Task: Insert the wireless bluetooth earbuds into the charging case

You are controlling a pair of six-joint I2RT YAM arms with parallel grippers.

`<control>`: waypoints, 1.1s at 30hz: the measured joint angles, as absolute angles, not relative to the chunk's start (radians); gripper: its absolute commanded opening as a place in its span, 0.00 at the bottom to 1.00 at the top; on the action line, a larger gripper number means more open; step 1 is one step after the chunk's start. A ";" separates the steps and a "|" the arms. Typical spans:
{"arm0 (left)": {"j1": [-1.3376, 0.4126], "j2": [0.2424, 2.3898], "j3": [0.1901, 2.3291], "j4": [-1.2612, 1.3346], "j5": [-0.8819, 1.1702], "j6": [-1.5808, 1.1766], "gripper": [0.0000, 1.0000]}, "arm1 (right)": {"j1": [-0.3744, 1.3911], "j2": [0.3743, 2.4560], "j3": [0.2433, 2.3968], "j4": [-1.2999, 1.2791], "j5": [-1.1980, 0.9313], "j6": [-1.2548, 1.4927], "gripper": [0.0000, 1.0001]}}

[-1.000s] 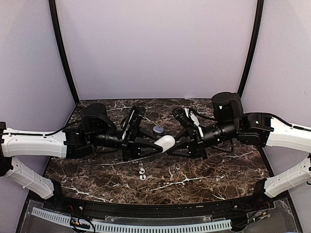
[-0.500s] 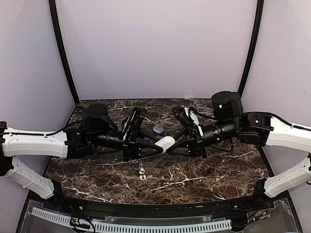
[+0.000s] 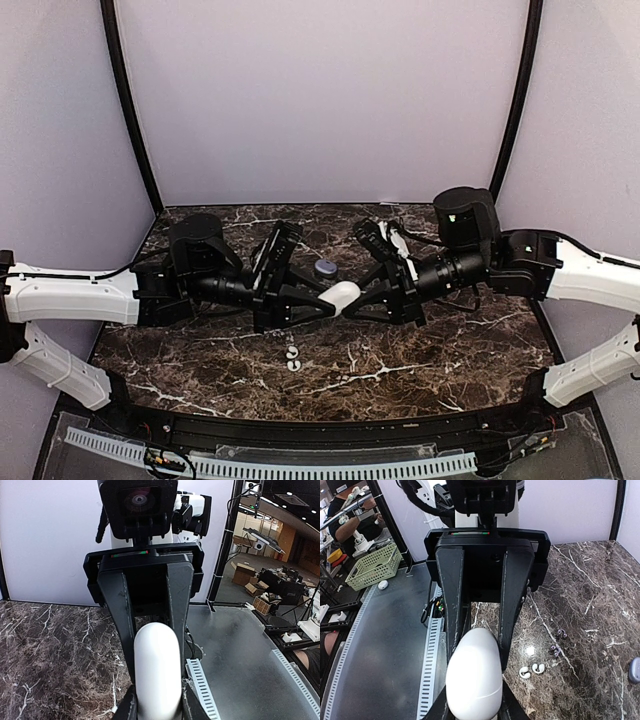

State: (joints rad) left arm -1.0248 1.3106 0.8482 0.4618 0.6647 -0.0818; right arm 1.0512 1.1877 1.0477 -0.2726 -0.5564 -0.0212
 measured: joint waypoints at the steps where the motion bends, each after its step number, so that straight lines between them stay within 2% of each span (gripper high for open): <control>1: -1.025 1.311 0.848 0.462 0.664 -0.081 0.00 | 1.051 1.188 1.048 -0.273 -0.557 -0.021 0.29; 7: -1.026 1.311 0.849 0.462 0.664 -0.068 0.00 | 1.052 1.194 1.053 -0.270 -0.574 -0.019 0.27; 12: -1.026 1.311 0.848 0.461 0.662 -0.073 0.00 | 1.051 1.194 1.053 -0.270 -0.566 -0.025 0.10; 14: -1.026 1.311 0.848 0.460 0.661 -0.075 0.04 | 1.051 1.194 1.053 -0.268 -0.563 -0.031 0.06; 16: -1.026 1.311 0.849 0.459 0.657 -0.075 0.15 | 1.051 1.194 1.053 -0.270 -0.564 -0.032 0.02; 17: -1.026 1.311 0.849 0.458 0.656 -0.075 0.25 | 1.051 1.194 1.053 -0.270 -0.563 -0.032 0.01; 21: -1.026 1.311 0.848 0.458 0.646 -0.070 0.45 | 1.051 1.194 1.053 -0.271 -0.566 -0.030 0.00; 24: -1.026 1.311 0.848 0.458 0.627 -0.074 0.49 | 1.053 1.194 1.053 -0.271 -0.569 -0.029 0.00; 33: -1.027 1.287 0.847 0.459 0.576 -0.080 0.49 | 1.053 1.194 1.053 -0.271 -0.572 -0.036 0.00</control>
